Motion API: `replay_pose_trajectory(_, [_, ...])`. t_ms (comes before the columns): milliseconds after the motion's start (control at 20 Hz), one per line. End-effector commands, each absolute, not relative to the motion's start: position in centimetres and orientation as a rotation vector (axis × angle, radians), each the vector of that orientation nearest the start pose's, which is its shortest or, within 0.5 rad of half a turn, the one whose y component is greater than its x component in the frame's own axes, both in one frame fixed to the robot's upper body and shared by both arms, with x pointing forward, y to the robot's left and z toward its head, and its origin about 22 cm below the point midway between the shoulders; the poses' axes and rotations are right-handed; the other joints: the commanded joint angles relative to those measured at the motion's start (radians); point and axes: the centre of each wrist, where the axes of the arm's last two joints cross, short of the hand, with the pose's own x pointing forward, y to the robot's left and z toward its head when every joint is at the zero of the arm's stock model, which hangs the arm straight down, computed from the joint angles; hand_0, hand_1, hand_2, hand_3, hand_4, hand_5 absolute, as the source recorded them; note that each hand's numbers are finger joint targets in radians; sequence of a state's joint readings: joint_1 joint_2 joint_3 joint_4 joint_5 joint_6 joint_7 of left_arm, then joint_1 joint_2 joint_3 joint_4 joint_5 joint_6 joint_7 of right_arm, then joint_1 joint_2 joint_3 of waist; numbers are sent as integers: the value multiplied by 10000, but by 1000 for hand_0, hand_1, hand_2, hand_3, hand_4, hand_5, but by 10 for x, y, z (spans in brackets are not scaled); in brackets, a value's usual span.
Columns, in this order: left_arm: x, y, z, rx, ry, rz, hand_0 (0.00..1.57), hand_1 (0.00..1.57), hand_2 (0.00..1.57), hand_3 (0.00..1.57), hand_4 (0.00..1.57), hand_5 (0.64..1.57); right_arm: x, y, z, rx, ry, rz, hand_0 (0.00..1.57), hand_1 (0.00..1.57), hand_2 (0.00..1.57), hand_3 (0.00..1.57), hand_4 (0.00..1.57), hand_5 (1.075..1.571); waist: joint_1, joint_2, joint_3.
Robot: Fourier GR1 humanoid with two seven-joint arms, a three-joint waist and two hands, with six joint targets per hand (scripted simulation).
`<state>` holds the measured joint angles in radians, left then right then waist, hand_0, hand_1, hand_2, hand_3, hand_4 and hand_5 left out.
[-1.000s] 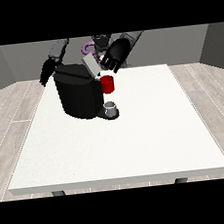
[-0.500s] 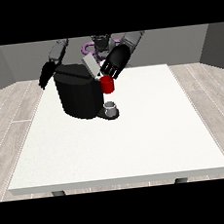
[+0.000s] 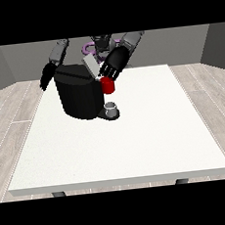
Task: Insert the coffee pod into the coffee machine and close the lid
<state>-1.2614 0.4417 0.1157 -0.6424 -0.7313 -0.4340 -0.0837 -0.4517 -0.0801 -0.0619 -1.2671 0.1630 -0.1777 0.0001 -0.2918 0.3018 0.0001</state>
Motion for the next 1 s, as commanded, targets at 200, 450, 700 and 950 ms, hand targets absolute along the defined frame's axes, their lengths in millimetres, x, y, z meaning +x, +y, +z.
replay_pose_trajectory(200, [465, 229, 264, 6530, -15788, -11022, 1225, 1225, 1261, 1206, 376, 1571, 350, -214, 63, -2673, -16945, 1185, 0, 0, 0, 0, 0, 1571, -154, -79, 0])
replay_pose_trajectory(450, [461, 252, 294, 6545, -16122, -11233, 1198, 1198, 1224, 1168, 355, 1571, 349, -202, 59, -2591, -17351, 1185, 0, 0, 0, 0, 0, 1571, -43, 133, 0])
replay_pose_trajectory(700, [464, 239, 279, 7470, -16156, -10983, 1269, 1269, 1275, 1176, 171, 1571, 358, -208, 85, -2622, -17463, 1473, 0, 0, 0, 0, 145, 1571, -370, 263, -1])
replay_pose_trajectory(950, [459, 242, 298, 8312, -15929, -12198, 1210, 1210, 1220, 1093, 0, 1571, 358, -220, 67, -2903, -17203, 864, 0, 0, 0, 0, 0, 1571, 91, 313, 6])
